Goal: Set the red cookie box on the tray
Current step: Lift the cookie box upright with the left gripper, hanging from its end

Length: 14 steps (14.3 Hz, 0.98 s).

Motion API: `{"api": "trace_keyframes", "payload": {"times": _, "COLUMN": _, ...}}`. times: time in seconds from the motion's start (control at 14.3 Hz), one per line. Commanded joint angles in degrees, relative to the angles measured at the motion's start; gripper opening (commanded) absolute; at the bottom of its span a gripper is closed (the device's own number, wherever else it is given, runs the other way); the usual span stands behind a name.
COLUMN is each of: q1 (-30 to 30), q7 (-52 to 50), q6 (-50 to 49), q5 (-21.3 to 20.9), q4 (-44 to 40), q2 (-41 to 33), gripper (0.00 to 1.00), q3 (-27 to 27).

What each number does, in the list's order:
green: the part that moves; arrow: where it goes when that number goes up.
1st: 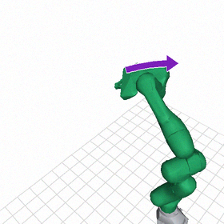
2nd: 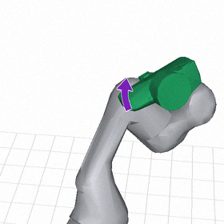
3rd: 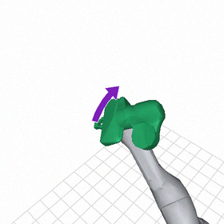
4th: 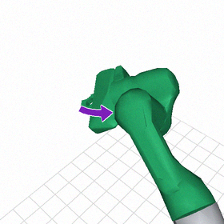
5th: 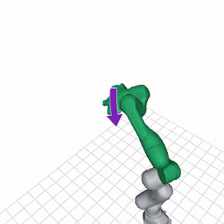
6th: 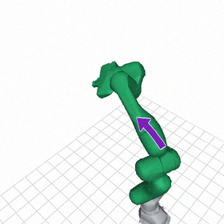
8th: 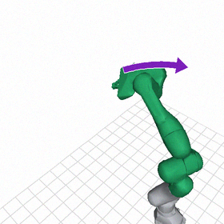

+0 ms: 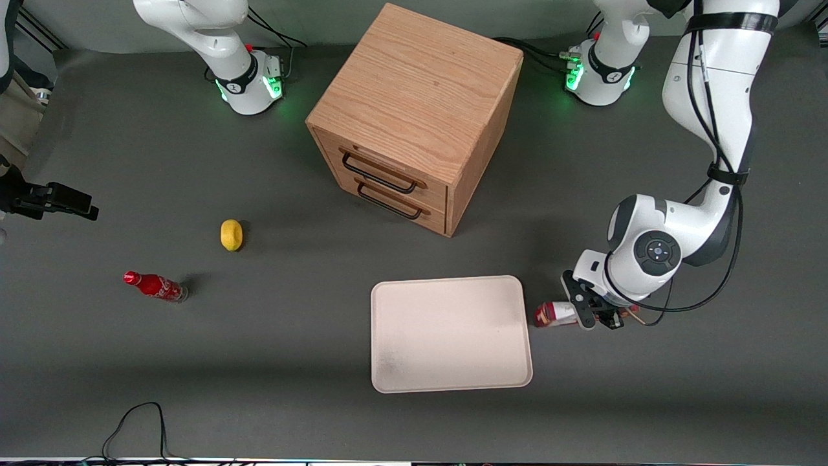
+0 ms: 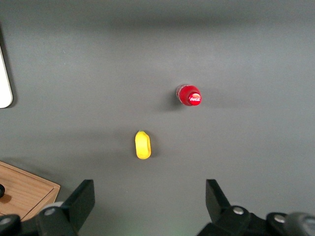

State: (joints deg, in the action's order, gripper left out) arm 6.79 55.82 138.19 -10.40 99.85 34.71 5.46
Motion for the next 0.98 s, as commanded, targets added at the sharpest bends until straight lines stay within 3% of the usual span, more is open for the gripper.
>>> {"api": "trace_keyframes", "payload": {"times": 0.0, "q1": 0.07, "q7": 0.70, "q6": 0.59, "q5": -0.76, "q4": -1.06, "q2": 0.54, "gripper": 0.00, "q3": -0.02}}
{"api": "trace_keyframes", "payload": {"times": 0.42, "q1": -0.46, "q7": 1.74, "q6": -3.87, "q5": -0.50, "q4": -3.16, "q2": -2.35, "gripper": 0.00, "q3": 0.16}}
{"api": "trace_keyframes", "payload": {"times": 0.63, "q1": -0.55, "q7": 2.80, "q6": -21.23, "q5": 0.29, "q4": -13.76, "q2": -4.03, "gripper": 0.00, "q3": 0.69}}
{"api": "trace_keyframes", "payload": {"times": 0.91, "q1": -0.46, "q7": 4.47, "q6": -45.06, "q5": 4.94, "q4": -32.66, "q2": -4.30, "gripper": 0.00, "q3": 0.69}}
